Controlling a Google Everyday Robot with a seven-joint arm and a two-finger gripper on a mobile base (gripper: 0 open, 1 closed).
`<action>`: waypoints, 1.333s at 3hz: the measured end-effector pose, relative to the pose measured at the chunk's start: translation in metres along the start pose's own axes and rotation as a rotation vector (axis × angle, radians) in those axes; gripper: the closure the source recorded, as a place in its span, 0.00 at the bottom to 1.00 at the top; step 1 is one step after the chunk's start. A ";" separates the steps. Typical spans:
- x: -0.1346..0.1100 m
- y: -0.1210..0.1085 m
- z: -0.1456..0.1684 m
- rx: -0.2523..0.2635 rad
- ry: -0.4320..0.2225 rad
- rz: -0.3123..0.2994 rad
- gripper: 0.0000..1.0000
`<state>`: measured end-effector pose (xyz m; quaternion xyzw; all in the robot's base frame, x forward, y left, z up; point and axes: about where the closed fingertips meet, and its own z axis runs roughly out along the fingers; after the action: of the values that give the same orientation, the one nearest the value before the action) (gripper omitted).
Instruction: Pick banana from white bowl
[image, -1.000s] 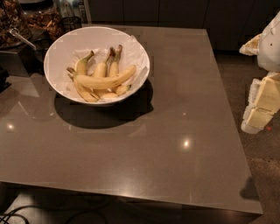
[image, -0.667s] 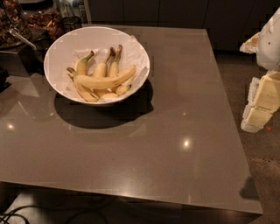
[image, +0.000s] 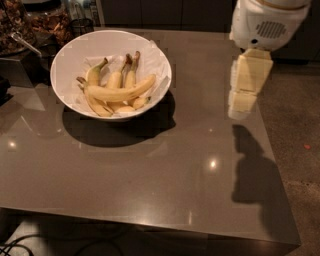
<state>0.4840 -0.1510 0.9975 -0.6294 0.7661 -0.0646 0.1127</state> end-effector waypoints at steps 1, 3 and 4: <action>-0.033 -0.013 0.006 -0.022 -0.031 -0.051 0.00; -0.071 -0.029 0.005 0.019 -0.093 -0.112 0.00; -0.108 -0.040 0.012 0.001 -0.107 -0.189 0.00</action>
Offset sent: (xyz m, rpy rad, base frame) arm 0.0187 0.0238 -0.0013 0.0311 0.0081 0.0444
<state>0.5447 -0.0528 1.0057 -0.7014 0.6961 -0.0419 0.1472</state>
